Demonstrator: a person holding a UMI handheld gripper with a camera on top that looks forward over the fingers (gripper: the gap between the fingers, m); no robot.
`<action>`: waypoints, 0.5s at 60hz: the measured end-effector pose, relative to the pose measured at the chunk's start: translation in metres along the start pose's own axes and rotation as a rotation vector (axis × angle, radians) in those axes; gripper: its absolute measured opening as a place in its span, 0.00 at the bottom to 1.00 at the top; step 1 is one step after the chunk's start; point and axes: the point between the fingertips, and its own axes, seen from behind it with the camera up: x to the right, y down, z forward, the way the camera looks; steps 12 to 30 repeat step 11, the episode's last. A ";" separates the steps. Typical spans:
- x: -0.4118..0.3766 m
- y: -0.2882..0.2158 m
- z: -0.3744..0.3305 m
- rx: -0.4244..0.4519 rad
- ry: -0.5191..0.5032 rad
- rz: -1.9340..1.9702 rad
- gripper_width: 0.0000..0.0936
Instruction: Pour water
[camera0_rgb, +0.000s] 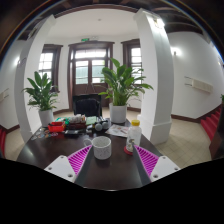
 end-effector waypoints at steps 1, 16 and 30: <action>-0.002 0.000 -0.002 0.000 -0.001 -0.004 0.85; -0.017 -0.001 -0.008 0.011 -0.016 -0.033 0.85; -0.017 -0.001 -0.008 0.011 -0.016 -0.033 0.85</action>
